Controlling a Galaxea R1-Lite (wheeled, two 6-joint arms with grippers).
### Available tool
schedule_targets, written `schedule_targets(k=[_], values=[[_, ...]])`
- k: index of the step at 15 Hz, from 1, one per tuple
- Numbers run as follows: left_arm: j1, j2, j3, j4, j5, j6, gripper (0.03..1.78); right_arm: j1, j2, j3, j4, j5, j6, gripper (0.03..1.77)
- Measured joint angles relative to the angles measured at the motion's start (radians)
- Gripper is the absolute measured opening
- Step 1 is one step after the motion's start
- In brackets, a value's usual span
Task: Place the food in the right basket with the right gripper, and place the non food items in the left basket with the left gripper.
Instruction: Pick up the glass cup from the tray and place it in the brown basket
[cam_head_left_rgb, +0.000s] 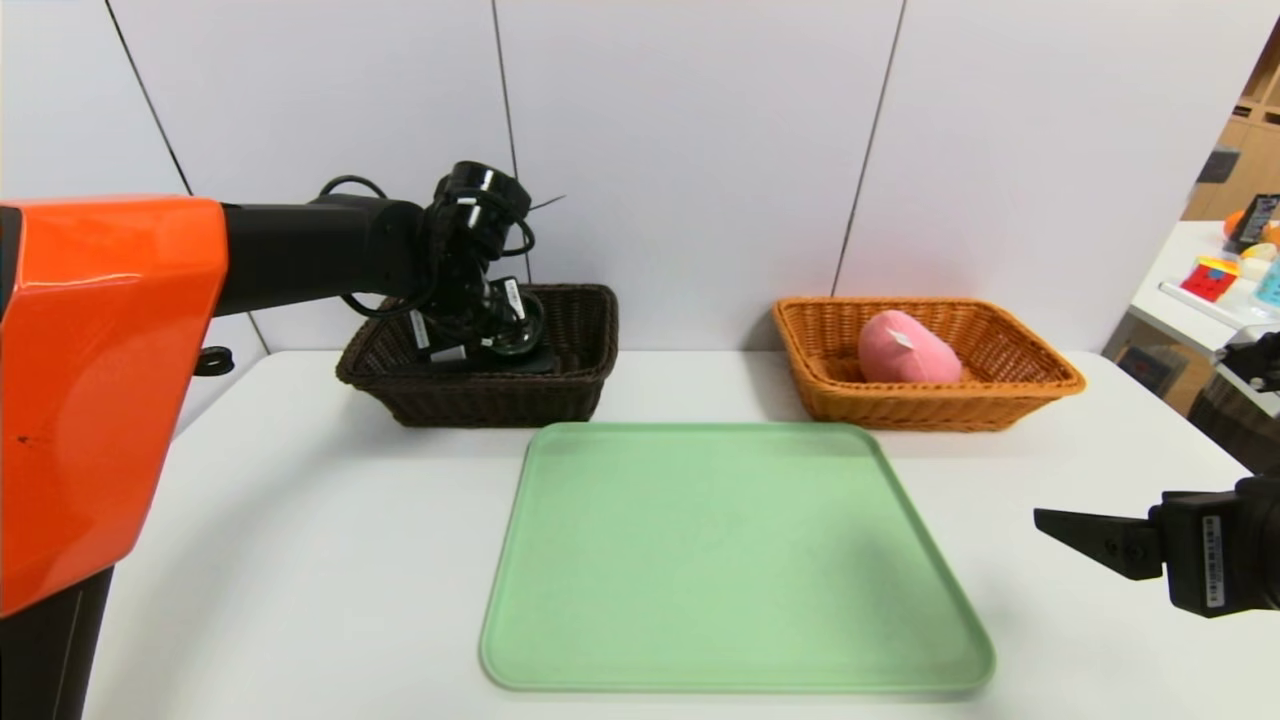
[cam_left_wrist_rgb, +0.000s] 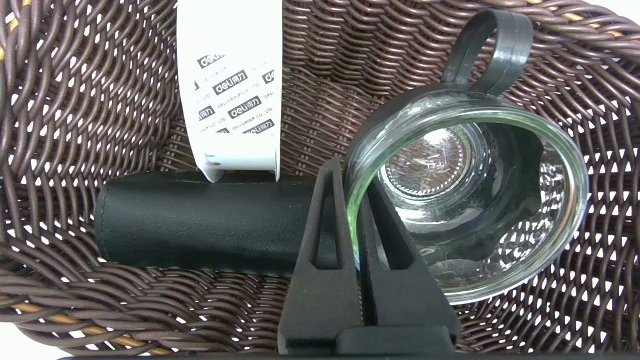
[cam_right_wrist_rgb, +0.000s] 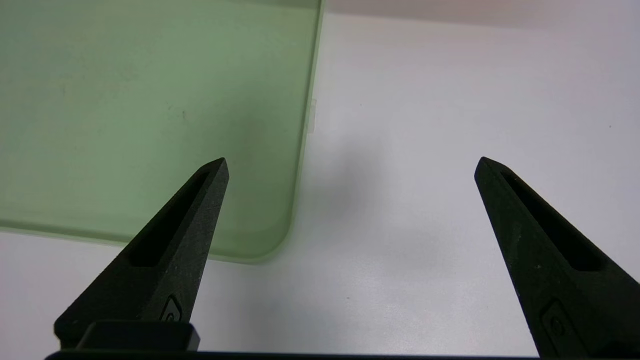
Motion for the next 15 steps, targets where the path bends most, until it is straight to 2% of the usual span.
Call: schedule_targets(k=[10, 11, 15], values=[[0.000, -0.004, 0.000, -0.004, 0.004, -0.003, 0.09, 0.001, -0.006, 0.000, 0.002, -0.003, -0.001, 1.70], [0.000, -0.004, 0.000, -0.003, 0.005, -0.003, 0.18, 0.002, -0.007, 0.000, 0.002, -0.003, -0.001, 1.70], [-0.001, -0.005, 0.000, -0.002, 0.010, -0.002, 0.79, 0.002, -0.013, 0.011, 0.001, -0.004, -0.001, 1.70]])
